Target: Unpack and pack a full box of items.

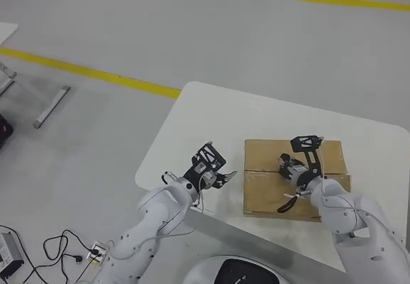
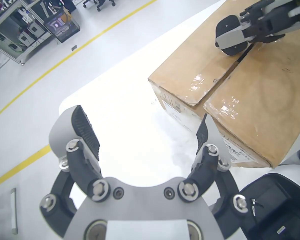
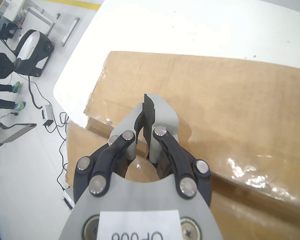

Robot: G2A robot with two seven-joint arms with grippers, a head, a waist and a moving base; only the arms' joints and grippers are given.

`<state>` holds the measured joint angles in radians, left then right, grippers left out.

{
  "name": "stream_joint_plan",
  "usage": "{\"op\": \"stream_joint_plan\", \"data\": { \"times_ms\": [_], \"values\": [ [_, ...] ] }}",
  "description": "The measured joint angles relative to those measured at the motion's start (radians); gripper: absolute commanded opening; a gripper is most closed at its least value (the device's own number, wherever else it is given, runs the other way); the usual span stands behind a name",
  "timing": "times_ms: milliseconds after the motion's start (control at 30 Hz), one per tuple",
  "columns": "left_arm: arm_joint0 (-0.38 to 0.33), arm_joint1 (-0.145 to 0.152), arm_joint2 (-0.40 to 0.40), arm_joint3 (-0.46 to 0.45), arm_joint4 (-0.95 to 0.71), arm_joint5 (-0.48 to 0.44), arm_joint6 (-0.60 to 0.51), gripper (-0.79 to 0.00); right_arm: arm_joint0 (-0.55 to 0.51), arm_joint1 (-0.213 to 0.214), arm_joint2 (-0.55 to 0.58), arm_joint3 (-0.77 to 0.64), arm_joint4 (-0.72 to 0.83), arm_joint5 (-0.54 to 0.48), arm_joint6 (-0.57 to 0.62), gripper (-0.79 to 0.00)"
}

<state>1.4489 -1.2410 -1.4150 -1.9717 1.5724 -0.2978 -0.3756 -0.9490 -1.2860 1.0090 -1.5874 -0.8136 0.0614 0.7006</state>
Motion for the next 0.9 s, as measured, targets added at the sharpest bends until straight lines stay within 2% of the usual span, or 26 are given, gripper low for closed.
{"op": "stream_joint_plan", "data": {
  "times_ms": [333, 567, 700, 900],
  "values": [
    [-0.032, -0.006, 0.010, 0.088, -0.110, 0.048, -0.125, 0.000, -0.057, 0.000, 0.018, 0.001, -0.021, -0.022, -0.116, -0.785],
    [-0.050, -0.001, 0.046, 0.135, -0.072, -0.030, -0.197, 0.000, -0.062, -0.003, 0.035, 0.000, -0.009, -0.034, -0.170, -0.785],
    [-0.066, 0.002, 0.086, 0.194, 0.025, -0.057, -0.170, 0.000, -0.061, -0.004, 0.038, 0.005, -0.010, -0.043, -0.167, -0.785],
    [-0.111, 0.002, 0.145, 0.283, 0.160, -0.060, -0.060, 0.000, -0.061, -0.006, 0.037, 0.012, -0.013, -0.051, -0.160, -0.785]
  ]
}}
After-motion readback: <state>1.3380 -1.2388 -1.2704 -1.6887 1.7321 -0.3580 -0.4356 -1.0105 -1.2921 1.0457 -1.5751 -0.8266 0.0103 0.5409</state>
